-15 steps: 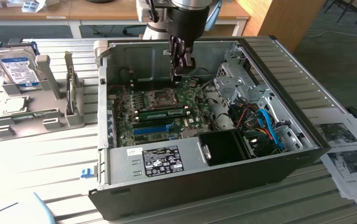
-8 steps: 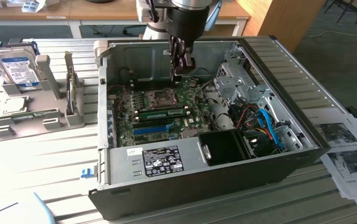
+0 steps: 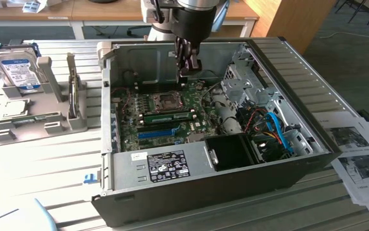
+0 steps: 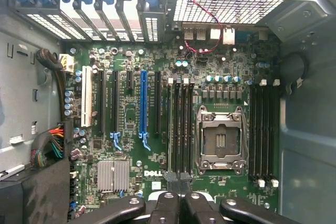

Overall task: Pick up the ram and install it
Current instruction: 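Press down the ram until it locks into place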

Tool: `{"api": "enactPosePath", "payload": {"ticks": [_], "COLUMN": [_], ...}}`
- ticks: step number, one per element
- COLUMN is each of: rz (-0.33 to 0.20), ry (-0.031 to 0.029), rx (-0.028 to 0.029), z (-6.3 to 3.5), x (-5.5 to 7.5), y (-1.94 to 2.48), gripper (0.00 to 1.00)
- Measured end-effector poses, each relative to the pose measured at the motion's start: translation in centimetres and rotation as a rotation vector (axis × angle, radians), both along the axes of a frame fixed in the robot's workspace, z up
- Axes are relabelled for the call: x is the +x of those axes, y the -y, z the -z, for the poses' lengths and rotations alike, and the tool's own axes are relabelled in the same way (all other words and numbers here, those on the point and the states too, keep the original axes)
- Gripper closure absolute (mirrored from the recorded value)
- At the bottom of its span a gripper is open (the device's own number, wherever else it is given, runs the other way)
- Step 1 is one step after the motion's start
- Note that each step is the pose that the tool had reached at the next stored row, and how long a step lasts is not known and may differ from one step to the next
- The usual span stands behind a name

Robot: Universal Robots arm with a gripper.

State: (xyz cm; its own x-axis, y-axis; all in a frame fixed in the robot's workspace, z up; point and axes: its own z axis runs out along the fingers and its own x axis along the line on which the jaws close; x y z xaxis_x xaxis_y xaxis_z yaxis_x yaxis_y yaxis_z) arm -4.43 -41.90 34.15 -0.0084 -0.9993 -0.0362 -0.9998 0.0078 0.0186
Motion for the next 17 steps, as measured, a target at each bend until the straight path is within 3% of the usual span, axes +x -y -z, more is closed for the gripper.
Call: {"api": "enactPosePath", "payload": {"ticks": [17], "rz": [0.0], "ry": [0.0], "rx": [0.0], "z": [0.0], "x": [0.0], "y": [0.0], "gripper": [0.9]}}
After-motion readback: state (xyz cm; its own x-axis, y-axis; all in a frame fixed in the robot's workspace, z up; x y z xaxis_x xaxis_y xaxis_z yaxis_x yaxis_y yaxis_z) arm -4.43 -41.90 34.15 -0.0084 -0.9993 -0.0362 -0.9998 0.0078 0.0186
